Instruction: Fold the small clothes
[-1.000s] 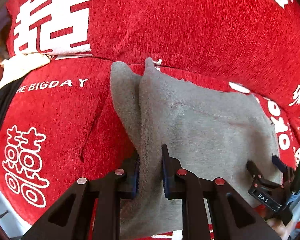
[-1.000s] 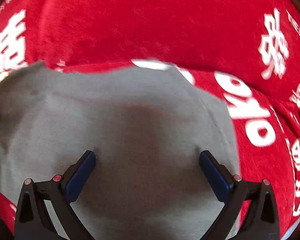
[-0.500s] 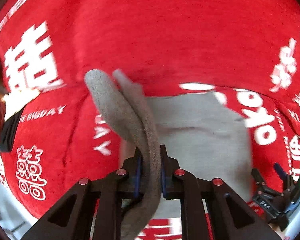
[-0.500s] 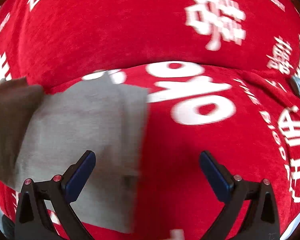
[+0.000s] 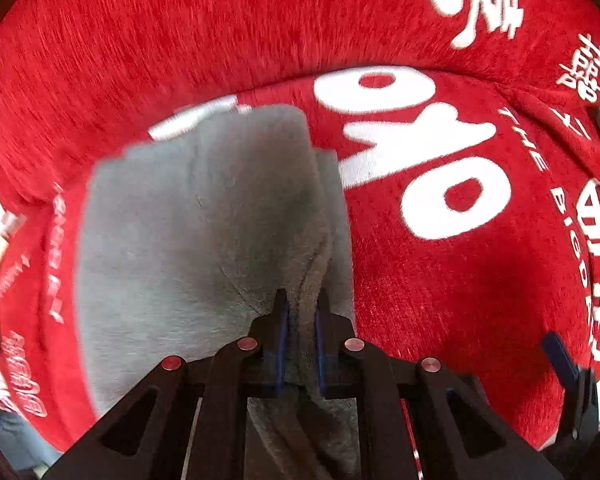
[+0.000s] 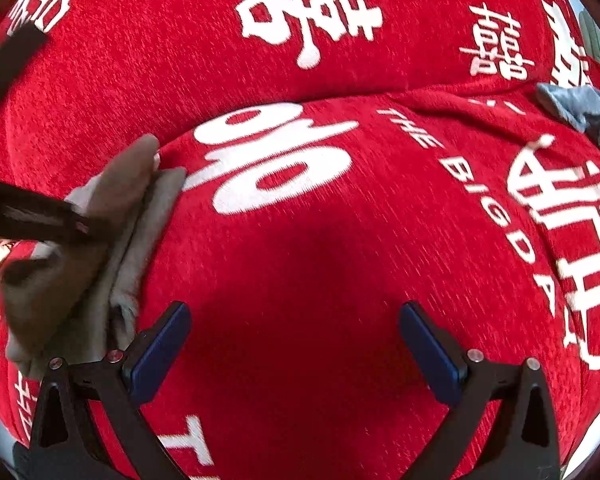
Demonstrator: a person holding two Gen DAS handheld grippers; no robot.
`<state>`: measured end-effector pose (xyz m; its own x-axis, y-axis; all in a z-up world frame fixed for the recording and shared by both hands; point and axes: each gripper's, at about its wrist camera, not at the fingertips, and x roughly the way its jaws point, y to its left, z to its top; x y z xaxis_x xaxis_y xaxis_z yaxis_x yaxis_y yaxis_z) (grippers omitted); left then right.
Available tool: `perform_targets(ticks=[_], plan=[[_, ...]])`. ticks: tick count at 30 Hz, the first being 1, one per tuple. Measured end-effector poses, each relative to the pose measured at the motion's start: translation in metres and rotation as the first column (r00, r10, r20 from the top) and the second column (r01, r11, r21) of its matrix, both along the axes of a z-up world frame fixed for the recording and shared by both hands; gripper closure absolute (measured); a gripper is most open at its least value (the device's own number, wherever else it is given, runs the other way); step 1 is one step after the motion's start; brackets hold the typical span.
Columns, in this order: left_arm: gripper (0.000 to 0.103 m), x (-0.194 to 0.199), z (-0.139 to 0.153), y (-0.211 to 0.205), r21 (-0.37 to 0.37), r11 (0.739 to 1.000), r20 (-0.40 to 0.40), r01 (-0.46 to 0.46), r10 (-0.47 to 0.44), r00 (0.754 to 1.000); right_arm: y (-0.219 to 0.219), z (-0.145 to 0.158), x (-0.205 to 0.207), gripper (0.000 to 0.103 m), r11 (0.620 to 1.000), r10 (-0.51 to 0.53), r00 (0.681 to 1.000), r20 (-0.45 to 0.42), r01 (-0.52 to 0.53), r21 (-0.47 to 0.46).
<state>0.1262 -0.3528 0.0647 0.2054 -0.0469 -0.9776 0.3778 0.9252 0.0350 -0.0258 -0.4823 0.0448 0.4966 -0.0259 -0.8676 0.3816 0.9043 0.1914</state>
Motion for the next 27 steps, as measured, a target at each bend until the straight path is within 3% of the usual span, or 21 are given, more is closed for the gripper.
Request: perform_targets(ticks=[2, 3, 4, 6, 11, 15, 18, 21, 24, 27], plan=[[0.087, -0.002, 0.006, 0.003, -0.039, 0.999, 0.019, 0.009, -0.008, 1.000, 0.000, 0.001, -0.003, 0.000, 1.000, 0.011, 1.000, 0.005, -0.011, -0.003], [0.071, -0.001, 0.009, 0.006, -0.058, 0.998, 0.000, 0.015, -0.015, 1.000, 0.001, 0.001, -0.004, 0.000, 1.000, 0.015, 1.000, 0.006, -0.015, -0.003], [0.048, -0.001, 0.014, 0.008, -0.083, 0.996, -0.020, 0.022, -0.023, 1.000, 0.002, 0.003, -0.004, 0.000, 1.000, 0.017, 1.000, 0.007, -0.017, -0.001], [0.029, -0.004, 0.037, 0.022, -0.120, 0.993, 0.022, 0.011, -0.008, 1.000, 0.005, 0.009, -0.004, 0.000, 1.000, 0.023, 0.999, 0.023, -0.023, 0.009], [0.029, -0.017, 0.087, 0.074, -0.256, 0.966, 0.100, 0.035, -0.010, 0.995, 0.012, 0.028, -0.001, 0.000, 0.994, 0.050, 0.994, 0.094, -0.059, 0.093], [0.029, -0.030, 0.079, 0.125, -0.144, 0.990, 0.193, 0.008, 0.020, 0.981, 0.023, 0.046, 0.002, 0.000, 0.972, 0.076, 0.983, 0.168, -0.111, 0.209], [0.029, -0.052, 0.061, 0.159, -0.127, 0.991, 0.191, 0.042, -0.017, 0.981, 0.035, 0.056, 0.008, 0.000, 0.940, 0.109, 0.972, 0.206, -0.168, 0.296], [0.029, -0.085, 0.039, 0.177, -0.089, 0.991, 0.221, 0.097, -0.075, 0.972, 0.048, 0.056, 0.019, 0.000, 0.925, 0.129, 0.974, 0.185, -0.185, 0.332], [0.029, -0.106, 0.013, 0.178, 0.029, 0.988, 0.259, 0.149, -0.152, 0.954, 0.065, 0.051, 0.032, 0.000, 0.925, 0.156, 0.979, 0.132, -0.192, 0.328], [0.029, -0.092, 0.000, 0.182, 0.034, 0.996, 0.284, 0.088, -0.094, 0.954, 0.086, 0.043, 0.049, 0.014, 0.902, 0.211, 0.972, 0.099, -0.233, 0.365]])
